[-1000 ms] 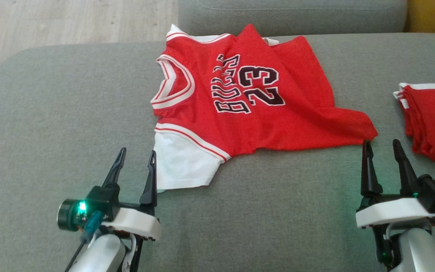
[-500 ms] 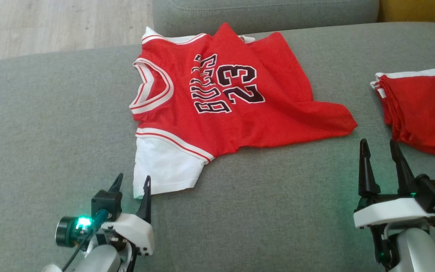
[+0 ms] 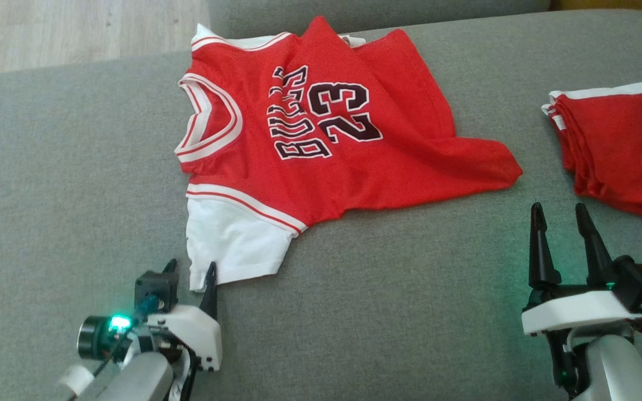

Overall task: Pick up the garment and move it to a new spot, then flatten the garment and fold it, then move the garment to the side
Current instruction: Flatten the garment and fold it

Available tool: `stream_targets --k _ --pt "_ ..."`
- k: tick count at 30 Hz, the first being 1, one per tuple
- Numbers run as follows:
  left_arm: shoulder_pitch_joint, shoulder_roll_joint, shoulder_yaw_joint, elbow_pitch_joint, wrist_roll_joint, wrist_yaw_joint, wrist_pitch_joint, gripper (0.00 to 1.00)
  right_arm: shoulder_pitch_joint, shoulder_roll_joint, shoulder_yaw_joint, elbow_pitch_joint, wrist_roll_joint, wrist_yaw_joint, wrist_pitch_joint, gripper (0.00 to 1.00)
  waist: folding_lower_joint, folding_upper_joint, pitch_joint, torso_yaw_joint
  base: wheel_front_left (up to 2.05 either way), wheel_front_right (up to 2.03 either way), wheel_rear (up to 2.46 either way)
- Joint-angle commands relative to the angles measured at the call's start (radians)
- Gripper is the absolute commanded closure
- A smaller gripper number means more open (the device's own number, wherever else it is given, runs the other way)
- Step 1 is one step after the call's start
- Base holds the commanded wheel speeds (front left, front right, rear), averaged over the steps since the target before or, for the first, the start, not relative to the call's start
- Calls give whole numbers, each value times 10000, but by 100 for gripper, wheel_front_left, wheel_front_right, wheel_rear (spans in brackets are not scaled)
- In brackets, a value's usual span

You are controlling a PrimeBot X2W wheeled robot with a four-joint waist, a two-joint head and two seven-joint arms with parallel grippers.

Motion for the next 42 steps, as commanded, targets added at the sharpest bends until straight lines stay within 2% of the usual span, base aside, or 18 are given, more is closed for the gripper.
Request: stream_targets --k 1,2,3,4,5,11,21,29,35,42 --pt "-357 276 244 40 -112 -74 278 0 -259 -52 240 -359 -10 -7 -93 0 0 -1 47 -42 0 0 0" --pt "-359 278 193 87 -151 -148 420 0 -266 -52 233 -357 -11 -7 -93 0 0 -1 56 -57 0 0 0" --pt "-359 283 142 115 -183 -226 542 7 -270 -52 226 -353 -10 -7 -93 0 0 -1 56 -72 0 0 0" --pt "-360 288 112 126 -219 -291 621 67 -272 -52 215 -344 -8 -7 -93 0 0 -1 48 -83 0 0 0" --pt "-357 288 105 115 -250 -335 635 100 -270 -52 205 -333 -6 -7 -93 0 0 -1 31 -87 0 0 0" --pt "-348 247 281 -199 -351 -313 83 100 -234 -52 126 -250 -40 -7 -93 0 0 -1 -187 26 0 0 0" --pt "-470 308 931 -1127 -248 -89 -1905 100 -197 -52 126 -173 -143 -7 -93 0 0 -1 -401 430 0 0 0" --pt "-343 258 1263 -1805 -3 -2 -2344 100 -289 -52 225 -29 -184 -7 -93 0 0 -1 -393 629 0 0 0" --pt "-191 172 1452 -2152 231 32 -2401 100 -864 -52 -241 1150 -516 -7 307 0 0 -1 -333 775 0 0 0" --pt "-139 -17 1618 -2414 553 -165 -2411 100 -2094 -52 -734 3072 -964 -7 1187 0 0 -1 -151 1027 0 0 0"
